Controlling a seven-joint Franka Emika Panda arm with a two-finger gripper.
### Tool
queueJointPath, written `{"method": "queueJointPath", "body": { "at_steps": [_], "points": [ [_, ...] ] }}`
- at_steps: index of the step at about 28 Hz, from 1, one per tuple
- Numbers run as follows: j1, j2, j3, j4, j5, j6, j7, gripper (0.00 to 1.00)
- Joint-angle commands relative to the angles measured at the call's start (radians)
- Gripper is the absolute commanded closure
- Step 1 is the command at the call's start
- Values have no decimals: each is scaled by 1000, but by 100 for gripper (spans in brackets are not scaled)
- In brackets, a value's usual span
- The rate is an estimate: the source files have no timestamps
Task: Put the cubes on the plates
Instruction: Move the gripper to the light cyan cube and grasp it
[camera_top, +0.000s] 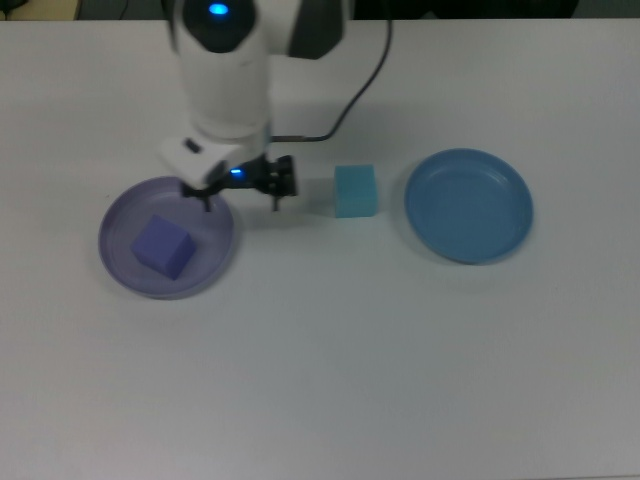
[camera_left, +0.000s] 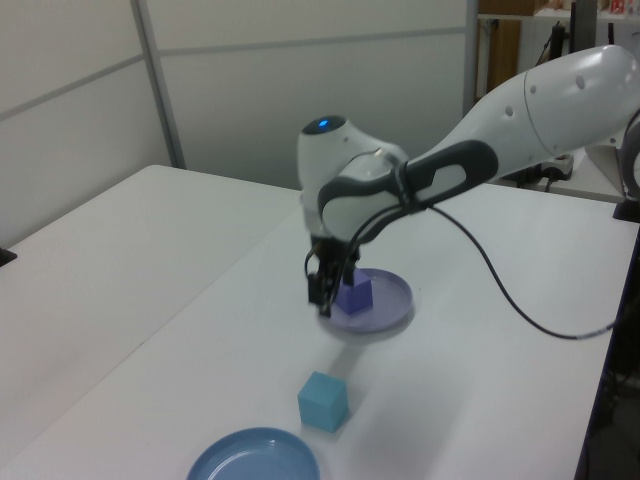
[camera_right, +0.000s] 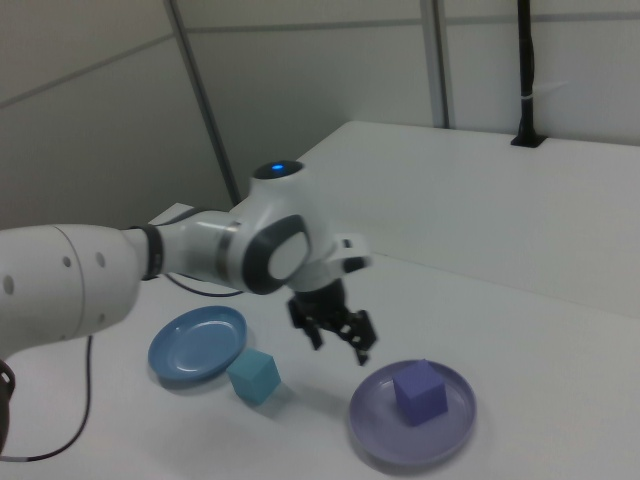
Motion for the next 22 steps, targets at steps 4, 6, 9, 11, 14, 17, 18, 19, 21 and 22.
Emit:
{"method": "queueJointPath", "body": {
  "at_steps": [4, 6, 9, 11, 14, 17, 18, 19, 21, 22],
  "points": [
    [135, -129, -11, -162, 81, -11, -3, 0],
    [167, -131, -11, -175, 81, -27, 20, 0],
    [196, -127, -12, -178, 81, -28, 26, 0],
    [219, -124, -12, -189, 80, -27, 26, 0],
    [236, -115, -12, -189, 80, -25, 26, 0],
    [239, -97, -12, -184, 77, -19, 27, 0],
    [241, -92, -12, -183, 75, -17, 28, 0],
    [242, -88, -12, -183, 74, -17, 27, 0],
    [253, -83, -12, -181, 71, -16, 28, 0],
    [261, -81, -12, -181, 71, -16, 28, 0]
  ]
}}
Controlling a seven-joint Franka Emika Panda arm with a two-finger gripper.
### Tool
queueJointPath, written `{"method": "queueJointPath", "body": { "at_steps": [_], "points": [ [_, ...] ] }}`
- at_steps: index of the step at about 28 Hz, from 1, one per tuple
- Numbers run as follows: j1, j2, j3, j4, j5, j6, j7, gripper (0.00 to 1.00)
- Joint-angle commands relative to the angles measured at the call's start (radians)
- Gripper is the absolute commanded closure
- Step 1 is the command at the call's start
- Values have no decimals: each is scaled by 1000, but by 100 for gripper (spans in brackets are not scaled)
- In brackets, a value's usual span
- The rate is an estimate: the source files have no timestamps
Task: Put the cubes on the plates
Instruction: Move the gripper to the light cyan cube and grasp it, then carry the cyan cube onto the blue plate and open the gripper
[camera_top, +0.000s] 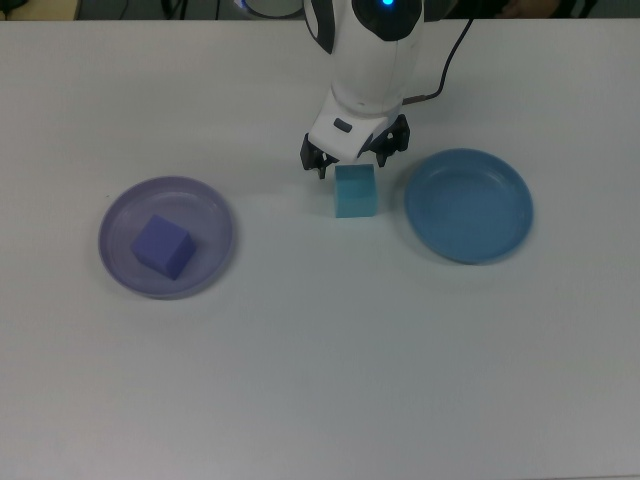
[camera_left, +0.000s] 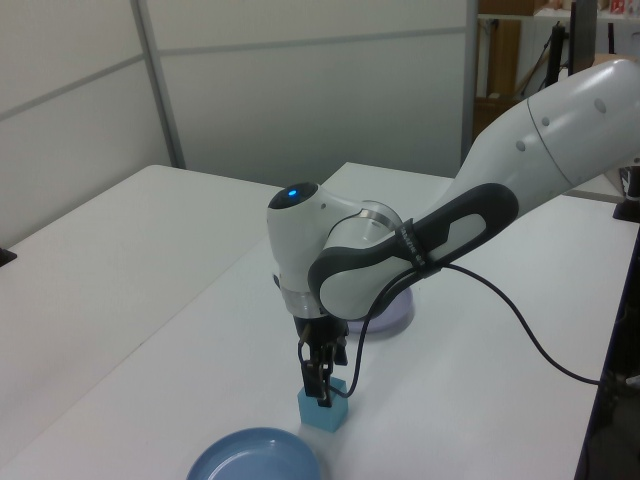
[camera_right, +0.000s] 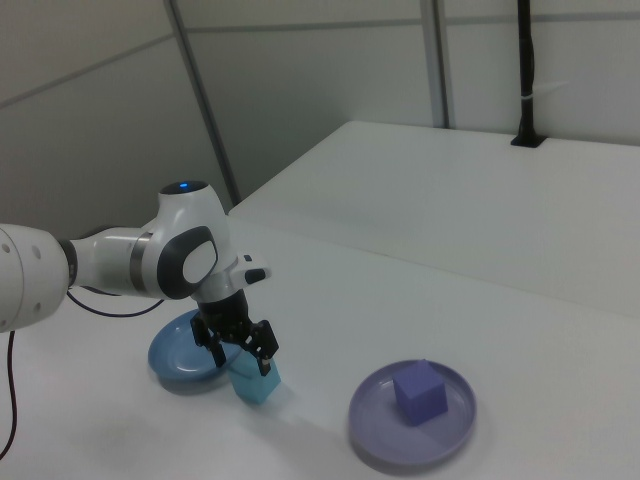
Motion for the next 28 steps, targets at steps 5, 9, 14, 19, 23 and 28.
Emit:
{"method": "queueJointPath", "body": {
  "at_steps": [5, 9, 14, 19, 23, 28],
  "points": [
    [37, 17, -16, -6, 10, 19, 3, 0],
    [37, 42, -17, -6, 7, 42, 3, 3],
    [37, 57, -17, 7, 4, 54, 9, 29],
    [35, 56, -20, 17, 4, 53, 9, 65],
    [29, 23, -20, 17, 5, 37, 9, 79],
    [31, -33, -19, 29, 17, -6, 12, 78]
  ]
}}
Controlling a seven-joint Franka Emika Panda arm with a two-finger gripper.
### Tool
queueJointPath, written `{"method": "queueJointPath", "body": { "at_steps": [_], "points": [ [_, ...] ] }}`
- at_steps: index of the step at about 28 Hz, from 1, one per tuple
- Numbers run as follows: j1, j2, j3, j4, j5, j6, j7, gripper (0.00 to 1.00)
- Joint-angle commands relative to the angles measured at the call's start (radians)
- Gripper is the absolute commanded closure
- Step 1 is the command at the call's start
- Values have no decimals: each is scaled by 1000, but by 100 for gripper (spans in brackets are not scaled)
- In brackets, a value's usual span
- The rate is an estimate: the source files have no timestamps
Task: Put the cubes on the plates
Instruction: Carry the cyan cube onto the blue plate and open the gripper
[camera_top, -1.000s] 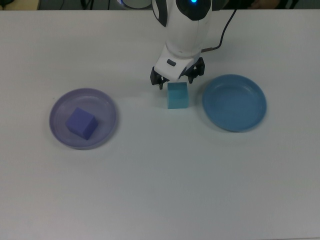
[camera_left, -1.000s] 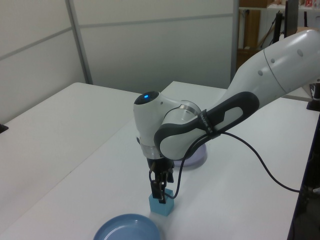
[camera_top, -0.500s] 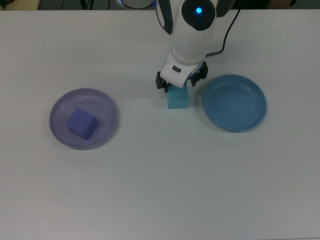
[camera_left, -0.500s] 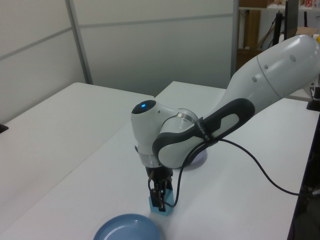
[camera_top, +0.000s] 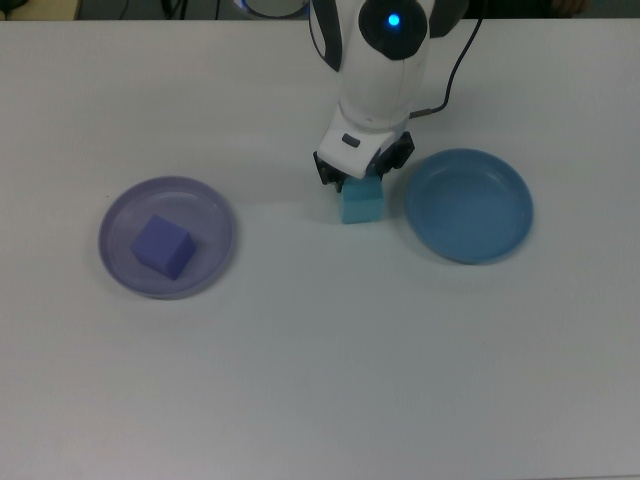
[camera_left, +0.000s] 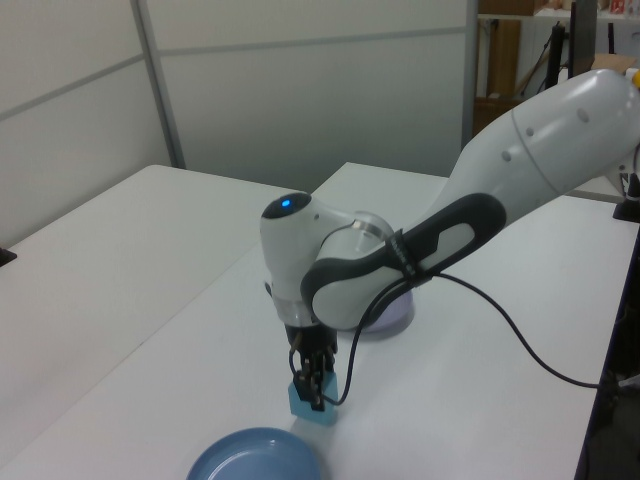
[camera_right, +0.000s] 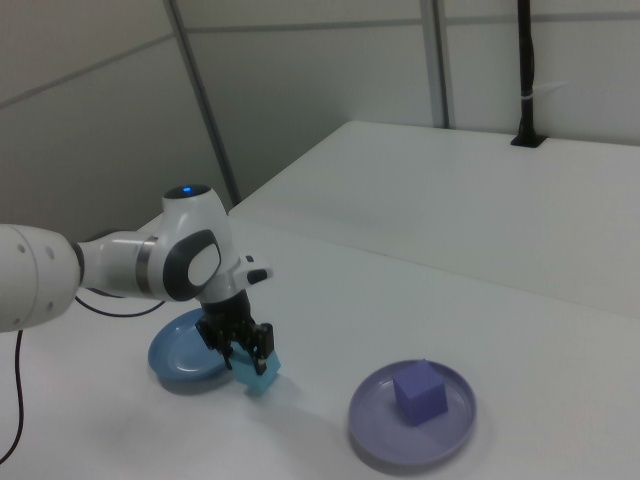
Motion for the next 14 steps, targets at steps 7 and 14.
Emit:
{"method": "queueJointPath", "body": {
  "at_steps": [7, 14],
  "points": [
    [100, -39, -5, 61, 8, -37, 104, 77],
    [204, 49, -6, 157, -39, -34, 230, 76]
  ]
}}
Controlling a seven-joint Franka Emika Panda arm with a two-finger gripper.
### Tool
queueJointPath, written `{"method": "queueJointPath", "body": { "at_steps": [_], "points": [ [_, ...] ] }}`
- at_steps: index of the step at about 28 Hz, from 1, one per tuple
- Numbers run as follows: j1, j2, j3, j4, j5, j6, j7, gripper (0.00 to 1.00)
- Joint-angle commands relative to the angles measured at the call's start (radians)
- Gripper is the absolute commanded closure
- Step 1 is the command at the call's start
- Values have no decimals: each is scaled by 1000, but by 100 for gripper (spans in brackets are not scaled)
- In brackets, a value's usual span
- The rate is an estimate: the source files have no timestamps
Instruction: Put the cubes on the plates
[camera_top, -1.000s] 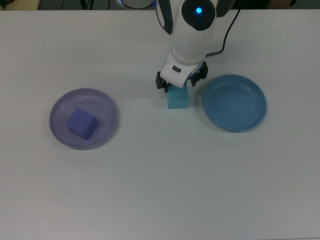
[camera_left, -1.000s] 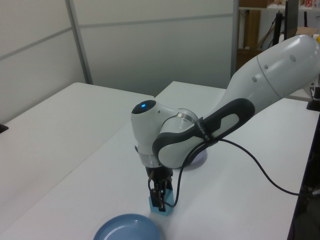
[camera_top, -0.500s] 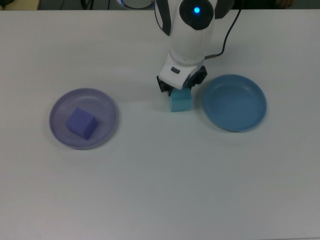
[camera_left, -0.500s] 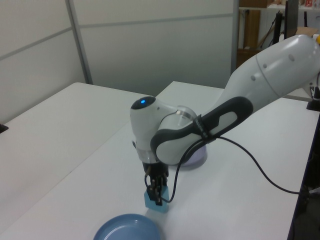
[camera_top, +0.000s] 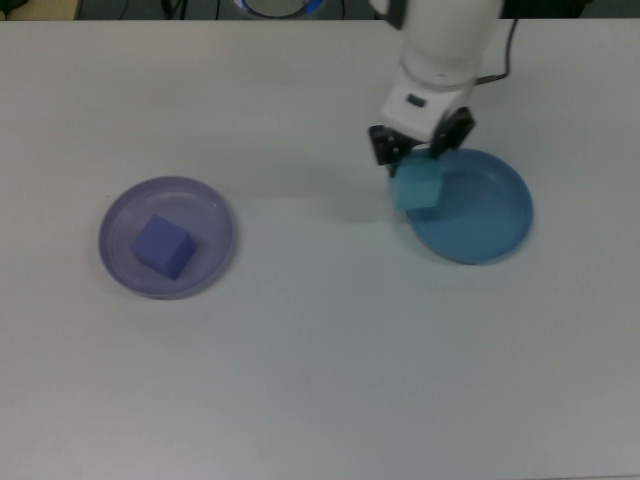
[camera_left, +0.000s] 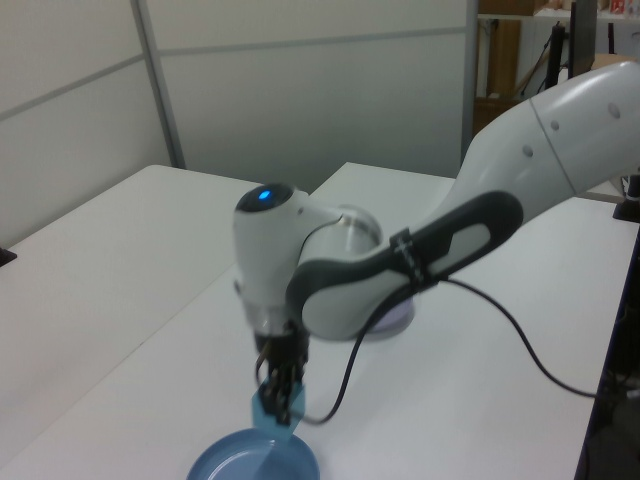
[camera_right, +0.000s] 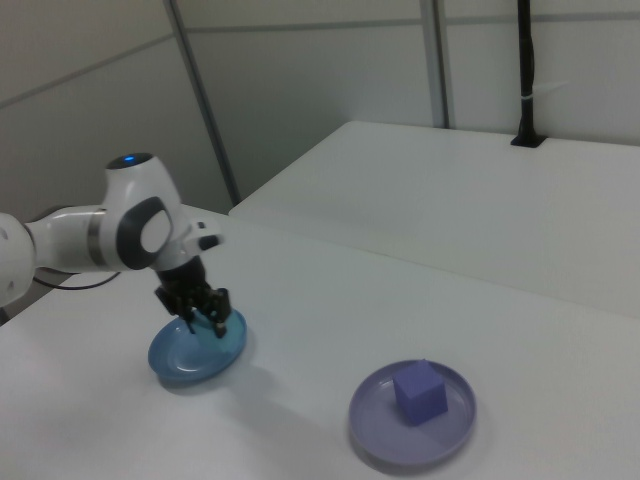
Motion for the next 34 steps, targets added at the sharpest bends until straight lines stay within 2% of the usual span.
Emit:
{"method": "queueJointPath", "body": {
  "at_steps": [1, 5, 7, 10, 11, 12, 13, 14, 18, 22, 27, 28, 32, 33, 34],
  "points": [
    [76, 88, -12, 95, -57, -15, 115, 76],
    [95, 115, -12, 109, -83, -14, 146, 73],
    [98, 128, -12, 109, -90, -9, 148, 63],
    [110, 143, -12, 109, -100, -9, 148, 46],
    [119, 148, -12, 109, -106, -9, 148, 36],
    [125, 155, -12, 109, -117, -9, 149, 21],
    [126, 155, -12, 110, -122, -9, 154, 14],
    [126, 155, -12, 111, -125, -8, 160, 2],
    [127, 149, -12, 112, -131, -9, 168, 0],
    [124, 126, -12, 138, -114, -25, 175, 0],
    [110, 19, -36, 143, -82, -126, 174, 0],
    [95, -22, -62, 143, -59, -150, 168, 0],
    [72, -91, -124, 141, -7, -193, 168, 0],
    [67, -119, -163, 137, 4, -228, 165, 0],
    [66, -134, -185, 132, 4, -241, 163, 0]
  ]
}}
